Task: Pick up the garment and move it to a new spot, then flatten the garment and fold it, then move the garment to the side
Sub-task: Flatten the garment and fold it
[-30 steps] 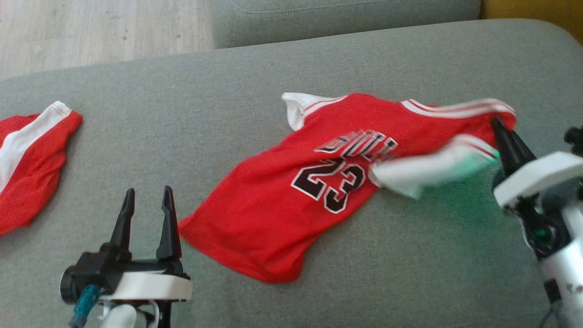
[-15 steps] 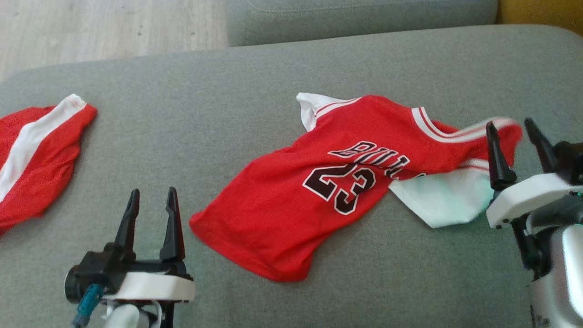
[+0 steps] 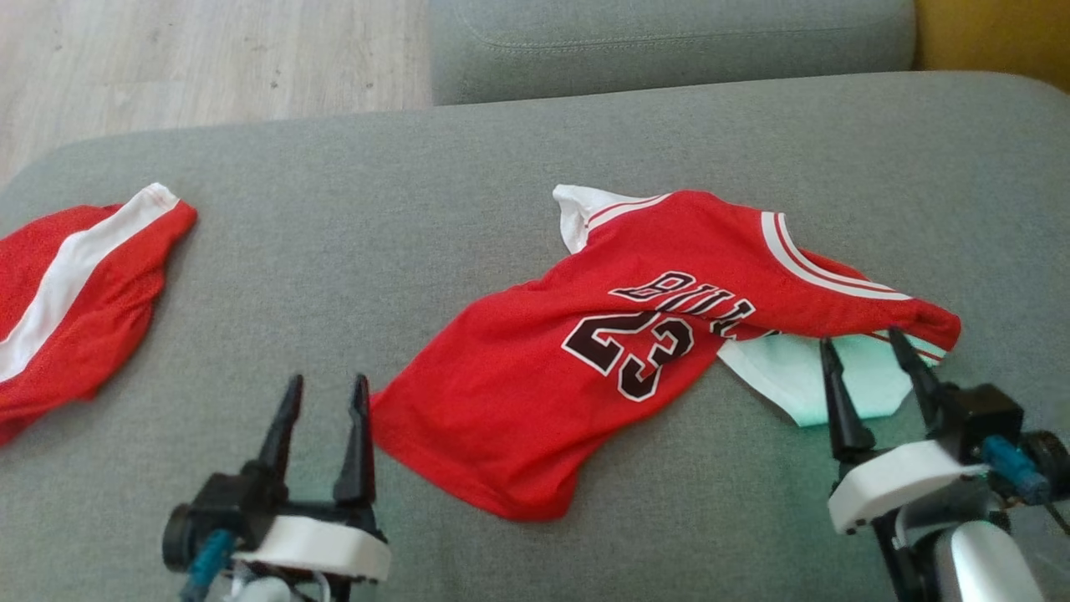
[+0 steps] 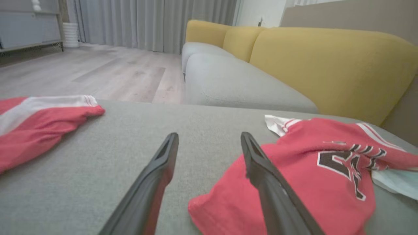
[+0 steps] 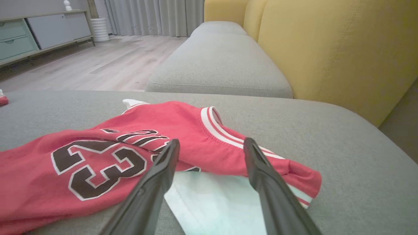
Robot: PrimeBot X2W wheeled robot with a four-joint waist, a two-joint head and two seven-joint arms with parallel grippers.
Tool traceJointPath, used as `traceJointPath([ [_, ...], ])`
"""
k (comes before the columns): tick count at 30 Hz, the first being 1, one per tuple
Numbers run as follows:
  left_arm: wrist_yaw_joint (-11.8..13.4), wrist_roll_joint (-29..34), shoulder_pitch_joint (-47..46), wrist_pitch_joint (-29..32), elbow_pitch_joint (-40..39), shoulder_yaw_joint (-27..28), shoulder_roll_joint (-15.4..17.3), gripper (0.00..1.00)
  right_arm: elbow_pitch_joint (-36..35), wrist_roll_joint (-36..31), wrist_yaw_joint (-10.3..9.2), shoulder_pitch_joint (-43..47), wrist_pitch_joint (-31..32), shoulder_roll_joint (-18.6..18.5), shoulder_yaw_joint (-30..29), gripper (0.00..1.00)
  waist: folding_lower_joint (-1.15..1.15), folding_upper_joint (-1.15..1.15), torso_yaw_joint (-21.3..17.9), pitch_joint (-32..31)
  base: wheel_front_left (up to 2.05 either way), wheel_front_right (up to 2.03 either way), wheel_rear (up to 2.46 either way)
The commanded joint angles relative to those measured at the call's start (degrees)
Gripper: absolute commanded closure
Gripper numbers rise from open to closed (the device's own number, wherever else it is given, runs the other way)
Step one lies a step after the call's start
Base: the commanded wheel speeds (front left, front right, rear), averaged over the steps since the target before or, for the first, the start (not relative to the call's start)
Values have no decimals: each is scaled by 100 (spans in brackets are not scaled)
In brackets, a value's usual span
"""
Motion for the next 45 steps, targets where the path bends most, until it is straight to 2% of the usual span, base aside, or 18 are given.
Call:
traceJointPath([
  [1, -60, 27, -119, 48, -61, 117, 16, 0, -222, 54, 43, -85, -27, 4, 184, 0, 0, 0, -26, 23, 0, 0, 0],
  [5, -85, -6, -238, 404, 398, -37, -46, 0, -274, 147, 43, -61, 16, 26, 330, 0, 0, 0, -117, 96, 0, 0, 0],
  [11, 153, -58, -504, 899, 1029, -45, -149, 0, -347, 189, 43, -119, 79, 37, 466, 0, 0, 0, -239, 189, 0, 0, 0],
  [18, 259, -223, -791, 1414, 1649, -65, -298, 0, -340, 296, 43, -126, 102, 48, 570, 0, 0, 0, -346, 263, 0, 0, 0],
  [19, 251, -249, -820, 1489, 1718, -79, -314, 14, -332, 313, 43, -130, 104, 49, 589, 0, 0, 0, -361, 269, 0, 0, 0],
  [21, 230, -290, -871, 1464, 1773, -75, -343, 100, -324, 345, 43, -138, 104, 50, 604, 0, 0, 0, -380, 282, 0, 0, 0],
  [25, 104, -373, -973, 1113, 1630, -10, -370, 100, -331, 392, 43, -144, 97, 52, 587, 0, 0, 0, -383, 299, 0, 0, 0],
  [29, -57, -494, -1258, 991, 994, 161, -202, 100, -394, 437, 43, -173, 79, 53, 572, 0, 0, 0, -387, 346, 0, 0, 0],
  [32, -311, -531, -1694, 1309, 393, 213, 155, 100, -451, 502, 43, -238, 67, 54, 642, 0, 0, 0, -450, 434, 0, 0, 0],
  [33, -311, -531, -1694, 1309, 393, 213, 155, 100, -451, 502, 43, -238, 67, 54, 642, 0, 0, 0, -450, 434, 0, 0, 0],
  [38, -621, -589, -2538, 2176, -149, 332, 865, 100, -469, 664, 43, -448, -52, 55, 843, 0, 0, 0, -729, 708, 0, 0, 0],
  [41, -755, -542, -3048, 2584, -132, 355, 1288, 100, -383, 781, 43, -603, -148, 55, 1002, 0, 0, 0, -969, 911, 0, 0, 0],
  [45, -828, -327, -3624, 2759, 131, 392, 1764, 100, -226, 946, 43, -840, -320, 55, 1244, 0, 0, 0, -1333, 1190, 0, 0, 0],
])
